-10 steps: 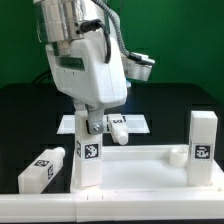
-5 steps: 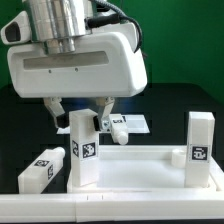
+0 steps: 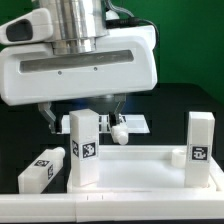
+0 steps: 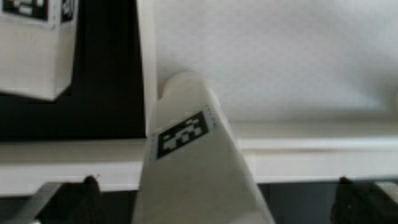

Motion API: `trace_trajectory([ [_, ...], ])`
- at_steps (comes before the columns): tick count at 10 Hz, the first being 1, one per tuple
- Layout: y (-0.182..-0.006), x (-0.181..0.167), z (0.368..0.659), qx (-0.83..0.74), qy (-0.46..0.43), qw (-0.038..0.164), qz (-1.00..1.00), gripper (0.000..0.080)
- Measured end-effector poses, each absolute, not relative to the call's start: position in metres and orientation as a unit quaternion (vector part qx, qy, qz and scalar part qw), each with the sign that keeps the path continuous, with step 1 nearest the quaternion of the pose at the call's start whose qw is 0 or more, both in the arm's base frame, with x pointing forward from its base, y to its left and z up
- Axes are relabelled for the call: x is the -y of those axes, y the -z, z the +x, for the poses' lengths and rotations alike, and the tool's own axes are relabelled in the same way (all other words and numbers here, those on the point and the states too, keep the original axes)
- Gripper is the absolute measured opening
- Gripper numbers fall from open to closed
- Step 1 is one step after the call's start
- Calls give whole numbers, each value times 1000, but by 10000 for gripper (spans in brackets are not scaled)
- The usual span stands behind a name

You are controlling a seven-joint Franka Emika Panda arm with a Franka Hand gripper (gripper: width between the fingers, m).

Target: Assemble desk

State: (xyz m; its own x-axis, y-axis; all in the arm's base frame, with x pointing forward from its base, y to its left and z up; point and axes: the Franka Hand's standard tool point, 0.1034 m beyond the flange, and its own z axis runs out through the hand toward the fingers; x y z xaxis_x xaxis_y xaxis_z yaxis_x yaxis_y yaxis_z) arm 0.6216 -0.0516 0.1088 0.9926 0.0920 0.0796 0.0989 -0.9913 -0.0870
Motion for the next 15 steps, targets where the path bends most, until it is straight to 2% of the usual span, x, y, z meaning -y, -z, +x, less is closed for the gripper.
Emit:
trace_trajectory([
  [2, -108, 52, 621, 31, 36, 45, -998, 649],
  [3, -108, 52, 621, 29, 36, 45, -998, 524],
  [4, -108, 52, 621, -15, 34, 47, -998, 524],
  [5, -108, 52, 621, -56, 32, 49, -997, 347],
  [6, -108, 51, 621, -93, 32, 49, -994, 347],
  [7, -108, 49, 623, -151, 34, 46, -987, 284],
  [11, -105, 37, 623, -469, 18, 49, -882, 284],
  [15, -106, 35, 624, -593, 7, 57, -803, 284],
])
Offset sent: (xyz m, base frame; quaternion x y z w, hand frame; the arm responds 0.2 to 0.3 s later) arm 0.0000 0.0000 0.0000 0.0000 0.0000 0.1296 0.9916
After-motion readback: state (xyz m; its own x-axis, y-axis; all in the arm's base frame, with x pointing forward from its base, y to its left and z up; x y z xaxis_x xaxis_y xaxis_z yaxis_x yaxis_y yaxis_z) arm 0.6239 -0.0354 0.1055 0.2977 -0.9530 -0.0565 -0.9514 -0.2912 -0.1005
